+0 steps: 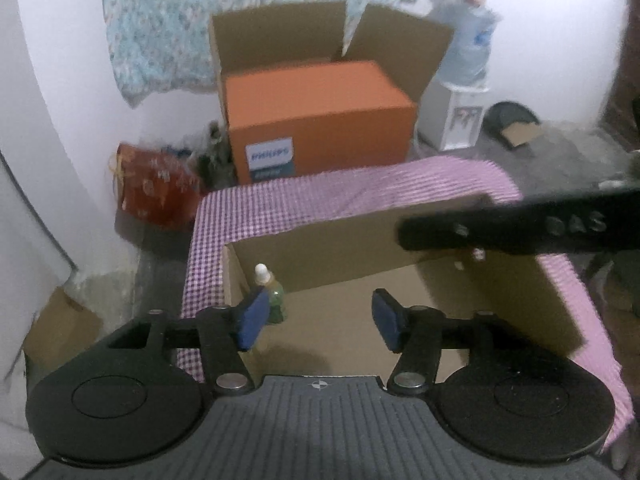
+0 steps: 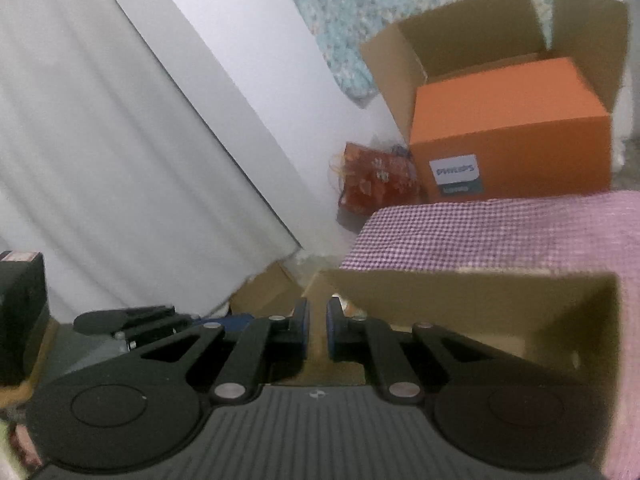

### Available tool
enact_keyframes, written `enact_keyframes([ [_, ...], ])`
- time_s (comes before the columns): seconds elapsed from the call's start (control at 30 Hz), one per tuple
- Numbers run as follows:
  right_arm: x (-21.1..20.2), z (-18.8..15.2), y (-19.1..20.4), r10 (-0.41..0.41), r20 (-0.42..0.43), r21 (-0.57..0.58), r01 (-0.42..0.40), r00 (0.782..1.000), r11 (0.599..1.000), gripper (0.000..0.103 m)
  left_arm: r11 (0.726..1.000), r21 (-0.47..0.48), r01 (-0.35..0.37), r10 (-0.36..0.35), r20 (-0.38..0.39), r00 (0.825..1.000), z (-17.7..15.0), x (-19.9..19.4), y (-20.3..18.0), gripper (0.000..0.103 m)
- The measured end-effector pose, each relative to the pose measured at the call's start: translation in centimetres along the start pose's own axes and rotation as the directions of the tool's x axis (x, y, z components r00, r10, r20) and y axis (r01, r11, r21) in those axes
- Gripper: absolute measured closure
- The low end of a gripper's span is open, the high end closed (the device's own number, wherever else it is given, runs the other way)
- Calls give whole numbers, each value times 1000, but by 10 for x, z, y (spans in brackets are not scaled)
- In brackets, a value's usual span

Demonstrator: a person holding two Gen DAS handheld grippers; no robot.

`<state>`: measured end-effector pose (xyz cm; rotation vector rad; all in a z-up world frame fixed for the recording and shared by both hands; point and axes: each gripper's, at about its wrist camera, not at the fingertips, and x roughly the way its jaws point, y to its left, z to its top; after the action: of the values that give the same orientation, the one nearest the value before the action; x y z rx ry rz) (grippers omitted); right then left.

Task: Organize rigid objects
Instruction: 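Move the right gripper back toward the objects on the table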

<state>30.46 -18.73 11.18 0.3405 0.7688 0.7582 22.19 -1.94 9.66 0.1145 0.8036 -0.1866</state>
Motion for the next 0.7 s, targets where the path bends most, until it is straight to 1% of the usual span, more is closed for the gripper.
enact_keyframes([
  [0.1, -43, -27, 8, 26, 37, 16, -26, 999, 1000, 93, 1000, 12, 25, -26, 43, 999, -14, -27, -7, 39],
  [0.2, -83, -60, 16, 35, 76, 27, -37, 997, 999, 93, 998, 14, 63, -64, 74, 995, -35, -51, -13, 36],
  [0.37, -135, -118, 23, 23, 144, 64, -33, 989, 997, 92, 993, 9, 119, -119, 91, 989, -80, -75, -25, 34],
  [0.43, -147, -138, 22, 1, 161, 85, -15, 987, 996, 92, 992, 6, 124, -124, 88, 988, -99, -77, -32, 34],
  [0.6, -164, -187, 15, -101, 169, 155, 75, 980, 985, 92, 993, -2, 116, -116, 70, 991, -141, -71, -46, 34],
  [0.7, -163, -210, 1, -157, 144, 218, 124, 977, 968, 91, 987, -9, 161, -161, 46, 986, -160, -57, -58, 34],
])
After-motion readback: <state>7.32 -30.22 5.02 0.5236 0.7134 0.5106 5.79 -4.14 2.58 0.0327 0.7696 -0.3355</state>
